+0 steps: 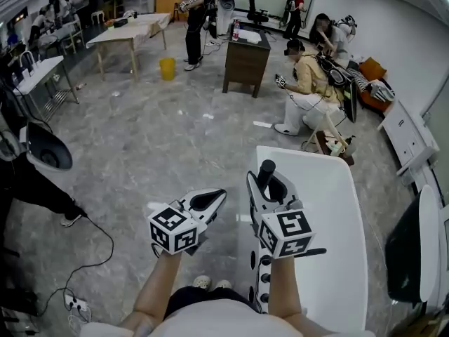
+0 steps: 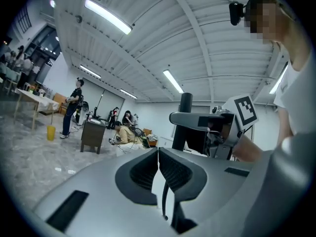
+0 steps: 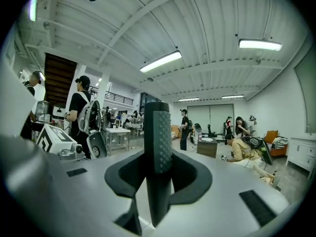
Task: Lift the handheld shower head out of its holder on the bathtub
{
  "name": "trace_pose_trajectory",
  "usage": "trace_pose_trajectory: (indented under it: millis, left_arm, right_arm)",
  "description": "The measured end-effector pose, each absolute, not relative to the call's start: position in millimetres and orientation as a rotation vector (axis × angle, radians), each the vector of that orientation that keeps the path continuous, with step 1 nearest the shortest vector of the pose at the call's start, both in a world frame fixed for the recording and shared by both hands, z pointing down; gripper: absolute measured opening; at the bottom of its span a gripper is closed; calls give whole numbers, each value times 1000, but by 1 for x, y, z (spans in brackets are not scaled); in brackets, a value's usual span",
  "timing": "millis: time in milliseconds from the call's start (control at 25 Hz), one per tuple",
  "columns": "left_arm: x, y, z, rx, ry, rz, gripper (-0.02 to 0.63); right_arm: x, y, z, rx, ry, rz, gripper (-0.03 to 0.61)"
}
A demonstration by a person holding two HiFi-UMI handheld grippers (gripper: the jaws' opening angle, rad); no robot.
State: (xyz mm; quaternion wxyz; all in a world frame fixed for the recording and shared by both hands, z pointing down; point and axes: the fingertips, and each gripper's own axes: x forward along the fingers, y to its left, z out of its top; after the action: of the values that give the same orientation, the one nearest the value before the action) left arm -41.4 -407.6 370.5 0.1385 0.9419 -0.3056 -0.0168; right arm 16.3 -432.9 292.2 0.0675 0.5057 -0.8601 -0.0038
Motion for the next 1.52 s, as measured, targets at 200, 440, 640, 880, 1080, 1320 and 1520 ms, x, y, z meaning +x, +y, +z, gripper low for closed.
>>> trace_pose_trajectory:
  millis: [200, 440, 640, 880, 1080, 1320, 1520]
  left_arm:
    - [-86, -408, 360, 2690, -1028, -75, 14]
    - [-126, -405, 353, 2642, -1163, -102, 14]
    - [-155, -397, 351, 2595, -1275, -118, 14]
    - [-192, -379, 349, 2550, -1388, -131, 14]
    - [-226, -362, 350, 2497, -1500, -150, 14]
    - [-258, -344, 350, 2430, -1612, -163, 14]
    - [-287, -330, 348, 2407, -1678, -166, 14]
  right_arm:
    - [-31, -437, 284, 1383, -2664, -51, 127]
    - [-74, -438, 278, 1245, -2738, -64, 126]
    - [-108, -432, 276, 1127, -2797, -76, 126]
    - [-157, -416, 273, 988, -2863, -96, 124]
    - [-196, -401, 276, 852, -2912, -93, 124]
    - [-235, -385, 277, 715, -2953, -93, 123]
    - [-265, -371, 281, 644, -2978, -81, 123]
